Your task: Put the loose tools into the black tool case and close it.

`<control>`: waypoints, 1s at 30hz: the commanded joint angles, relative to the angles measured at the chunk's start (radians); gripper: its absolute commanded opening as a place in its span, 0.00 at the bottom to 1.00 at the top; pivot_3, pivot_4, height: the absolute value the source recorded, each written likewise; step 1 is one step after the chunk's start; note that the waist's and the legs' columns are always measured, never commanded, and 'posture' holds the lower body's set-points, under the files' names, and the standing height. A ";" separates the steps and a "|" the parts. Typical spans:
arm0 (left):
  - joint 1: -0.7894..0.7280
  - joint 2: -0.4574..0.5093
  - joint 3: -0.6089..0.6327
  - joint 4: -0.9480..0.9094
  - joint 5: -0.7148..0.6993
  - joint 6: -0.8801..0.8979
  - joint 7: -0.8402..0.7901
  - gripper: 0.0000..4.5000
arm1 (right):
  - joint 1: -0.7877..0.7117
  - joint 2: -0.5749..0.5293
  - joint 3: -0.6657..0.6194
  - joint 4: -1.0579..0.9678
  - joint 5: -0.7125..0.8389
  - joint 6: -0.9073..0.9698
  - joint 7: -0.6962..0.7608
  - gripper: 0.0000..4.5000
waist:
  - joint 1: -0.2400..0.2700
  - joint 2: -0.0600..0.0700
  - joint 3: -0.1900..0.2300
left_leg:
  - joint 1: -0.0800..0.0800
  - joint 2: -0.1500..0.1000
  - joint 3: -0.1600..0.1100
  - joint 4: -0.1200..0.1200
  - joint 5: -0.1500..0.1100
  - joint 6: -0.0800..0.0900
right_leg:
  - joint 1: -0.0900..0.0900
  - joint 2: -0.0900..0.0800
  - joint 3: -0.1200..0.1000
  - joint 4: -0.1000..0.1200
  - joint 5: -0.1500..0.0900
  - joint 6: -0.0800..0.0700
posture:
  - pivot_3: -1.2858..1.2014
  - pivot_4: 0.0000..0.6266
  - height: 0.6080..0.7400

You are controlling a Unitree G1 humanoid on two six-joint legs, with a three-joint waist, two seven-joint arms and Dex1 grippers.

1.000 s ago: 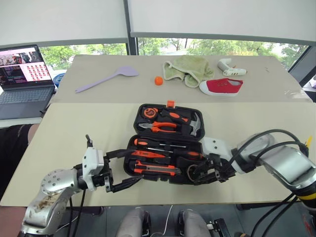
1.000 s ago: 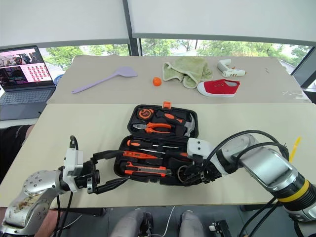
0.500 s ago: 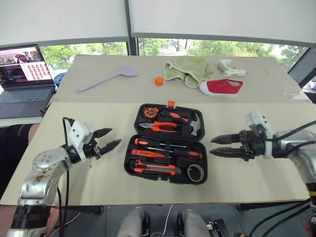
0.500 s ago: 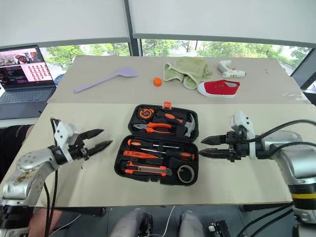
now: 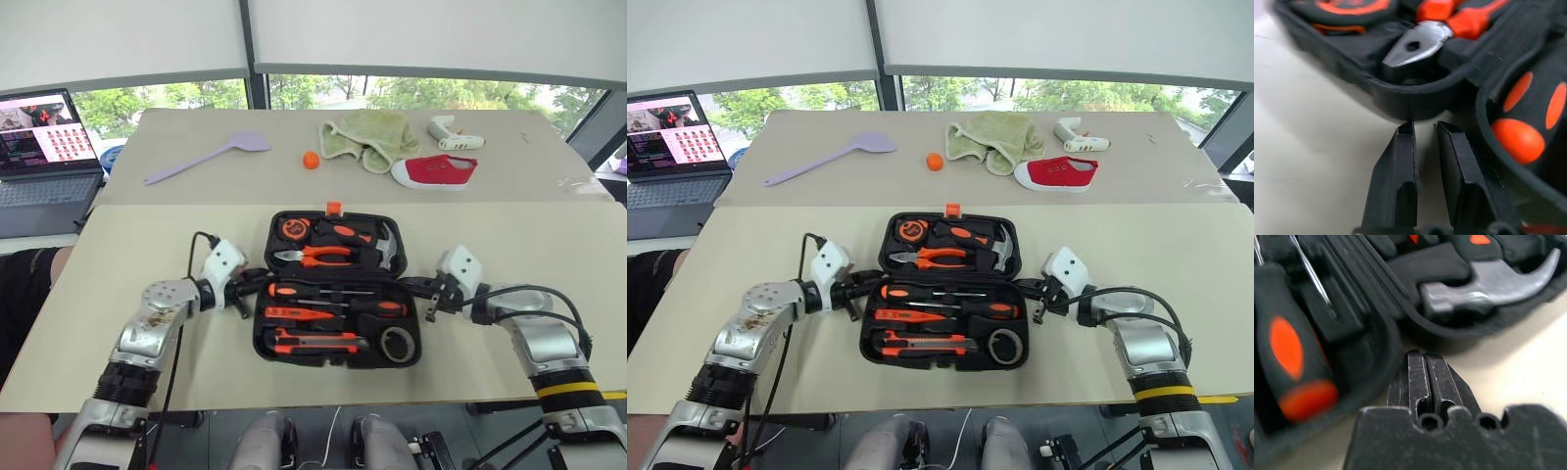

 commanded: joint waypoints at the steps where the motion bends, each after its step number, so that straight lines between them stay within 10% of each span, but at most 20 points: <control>1: 0.018 -0.023 -0.033 -0.083 -0.014 0.010 -0.024 0.18 | 0.025 -0.037 -0.027 -0.052 0.034 0.007 0.050 0.02 | 0.003 0.000 0.000 | 0.000 0.000 0.000 0.000 0.000 0.000 | 0.000 0.000 0.000 0.000 0.000 0.000 | 0.52 0.24 1.00; 14: 0.076 -0.002 0.028 -0.193 -0.046 0.105 0.010 0.18 | 0.116 -0.090 -0.137 -0.063 0.107 0.070 0.064 0.02 | 0.004 0.000 0.000 | 0.000 -0.001 -0.001 0.000 0.000 0.001 | 0.000 -0.002 0.000 0.000 0.000 0.000 | 0.52 0.24 1.00; 19: 0.084 0.095 0.170 -0.260 -0.128 0.322 0.052 0.36 | 0.039 -0.132 -0.206 -0.105 0.223 0.293 0.061 0.35 | -0.004 0.000 0.000 | 0.000 0.001 -0.002 -0.001 0.000 0.001 | -0.002 -0.002 0.001 0.002 0.001 -0.001 | 0.52 0.24 1.00; 27: -0.195 0.079 0.256 -0.195 -0.391 0.843 0.128 1.00 | -0.266 -0.211 -0.056 -0.035 0.227 0.783 0.006 0.95 | 0.002 -0.001 0.000 | -0.001 0.000 -0.003 0.002 0.000 0.002 | -0.004 -0.003 0.001 0.008 0.001 -0.002 | 0.52 0.24 1.00; 30: -0.312 0.015 0.225 -0.083 -0.323 0.866 0.248 1.00 | -0.427 -0.152 -0.002 0.109 0.198 0.865 -0.034 0.99 | -0.001 -0.002 0.001 | -0.001 -0.001 -0.001 0.003 0.001 0.003 | -0.005 -0.003 0.001 0.010 0.001 -0.002 | 0.52 0.24 1.00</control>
